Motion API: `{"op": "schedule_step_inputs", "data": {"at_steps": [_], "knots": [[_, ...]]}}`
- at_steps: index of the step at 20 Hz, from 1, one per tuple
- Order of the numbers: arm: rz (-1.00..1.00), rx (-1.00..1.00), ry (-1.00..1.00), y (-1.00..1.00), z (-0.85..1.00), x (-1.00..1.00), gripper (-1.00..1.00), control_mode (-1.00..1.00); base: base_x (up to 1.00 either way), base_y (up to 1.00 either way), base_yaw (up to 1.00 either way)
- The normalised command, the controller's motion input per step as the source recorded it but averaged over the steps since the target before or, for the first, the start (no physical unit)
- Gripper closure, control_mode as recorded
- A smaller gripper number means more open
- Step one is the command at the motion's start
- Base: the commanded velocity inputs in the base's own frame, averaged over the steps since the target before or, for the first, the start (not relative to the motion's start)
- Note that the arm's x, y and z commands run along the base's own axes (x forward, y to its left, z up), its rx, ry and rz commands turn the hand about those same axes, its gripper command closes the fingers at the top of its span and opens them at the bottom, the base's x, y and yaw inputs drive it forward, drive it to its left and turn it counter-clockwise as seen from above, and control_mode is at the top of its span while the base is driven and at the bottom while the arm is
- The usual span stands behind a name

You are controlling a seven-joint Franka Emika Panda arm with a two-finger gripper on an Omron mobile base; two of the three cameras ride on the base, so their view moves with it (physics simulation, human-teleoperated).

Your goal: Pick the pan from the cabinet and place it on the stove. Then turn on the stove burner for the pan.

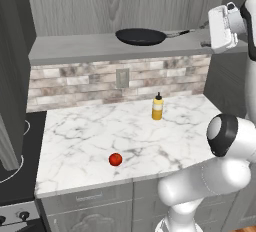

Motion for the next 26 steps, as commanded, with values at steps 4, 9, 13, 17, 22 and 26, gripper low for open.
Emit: {"op": "schedule_step_inputs", "data": {"at_steps": [4,9,13,17,22,26], "knots": [[0.0,-0.2,-0.29,0.0,-0.1,0.0,-1.0,-1.0,0.0,0.0,0.0],[0.0,-0.16,-0.16,0.0,0.0,0.14,-1.0,-1.0,0.0,0.0,0.0],[0.0,-0.13,-0.09,0.0,0.0,0.28,-1.0,-1.0,0.0,0.0,0.0],[0.0,-0.09,-0.03,-0.03,0.0,0.35,-1.0,-1.0,0.0,0.0,0.0],[0.0,-0.05,-0.03,-0.15,0.0,0.37,-1.0,-1.0,0.0,0.0,0.0],[0.0,-0.02,-0.05,-0.19,0.0,0.39,-1.0,-1.0,0.0,0.0,0.0]]}}
